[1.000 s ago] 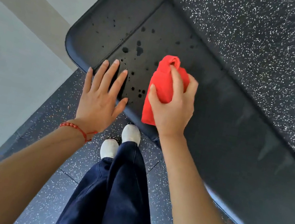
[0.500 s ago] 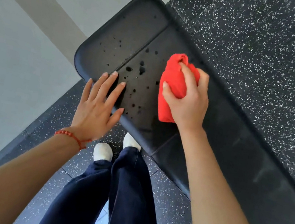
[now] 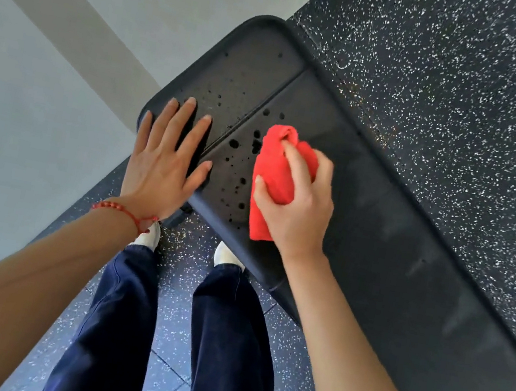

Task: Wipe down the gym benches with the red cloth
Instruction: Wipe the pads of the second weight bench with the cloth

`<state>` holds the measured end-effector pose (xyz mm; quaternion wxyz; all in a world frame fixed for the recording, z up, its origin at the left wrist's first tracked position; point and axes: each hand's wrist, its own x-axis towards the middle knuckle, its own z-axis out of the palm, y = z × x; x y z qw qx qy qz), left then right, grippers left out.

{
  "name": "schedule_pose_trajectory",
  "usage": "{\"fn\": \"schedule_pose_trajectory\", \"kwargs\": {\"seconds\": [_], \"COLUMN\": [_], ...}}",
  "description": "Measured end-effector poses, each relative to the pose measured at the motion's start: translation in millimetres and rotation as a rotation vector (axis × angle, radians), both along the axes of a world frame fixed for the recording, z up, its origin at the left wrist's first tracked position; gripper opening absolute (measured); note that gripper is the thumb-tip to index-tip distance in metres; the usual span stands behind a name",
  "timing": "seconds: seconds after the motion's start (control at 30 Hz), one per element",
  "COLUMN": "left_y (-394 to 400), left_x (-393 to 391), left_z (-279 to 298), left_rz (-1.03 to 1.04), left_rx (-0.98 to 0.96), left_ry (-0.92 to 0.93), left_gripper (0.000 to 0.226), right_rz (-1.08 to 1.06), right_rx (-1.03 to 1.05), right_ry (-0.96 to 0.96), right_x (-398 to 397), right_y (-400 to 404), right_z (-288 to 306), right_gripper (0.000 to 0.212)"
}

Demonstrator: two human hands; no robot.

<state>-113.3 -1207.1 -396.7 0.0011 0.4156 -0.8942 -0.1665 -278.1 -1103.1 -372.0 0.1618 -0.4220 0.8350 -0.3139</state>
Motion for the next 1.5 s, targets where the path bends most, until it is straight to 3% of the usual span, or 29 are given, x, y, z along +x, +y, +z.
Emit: {"fn": "schedule_pose_trajectory", "kwargs": {"seconds": [0.27,0.5,0.67,0.93,1.13,1.33,1.5], "left_y": [-9.6,-24.0,-30.2,-32.6,-34.4,-33.2,-36.5], "left_x": [13.3,24.2,29.2,37.5,57.3,66.9,81.3], "left_z": [-3.9,-3.0,-4.5,-4.0,-2.4,-1.8,-3.4], "left_rz": [-0.088,-0.097,-0.062,-0.095,-0.174,-0.198,-0.181], "left_rx": [-0.003,0.028,0.069,0.109,0.094,0.095,0.121], "left_ry": [0.067,0.062,0.057,0.092,0.091,0.092,0.071], "left_gripper": [0.053,0.056,0.057,0.055,0.056,0.054,0.054], "right_rz": [0.123,-0.226,-0.278,0.015,0.050,-0.290,-0.366], "right_rx": [0.072,0.000,0.003,0.029,0.065,0.056,0.052], "right_ry": [-0.014,0.008,0.034,-0.029,-0.028,-0.038,-0.034], "right_x": [23.4,-32.3,-34.7,50.8,51.4,9.0,20.8], "right_y": [-1.4,-50.5,-65.3,-52.9,-60.5,-124.6,-136.1], "right_z": [4.2,0.5,-0.1,1.7,5.4,4.8,2.9], "right_gripper": [0.052,0.049,0.049,0.050,0.050,0.051,0.053]}}
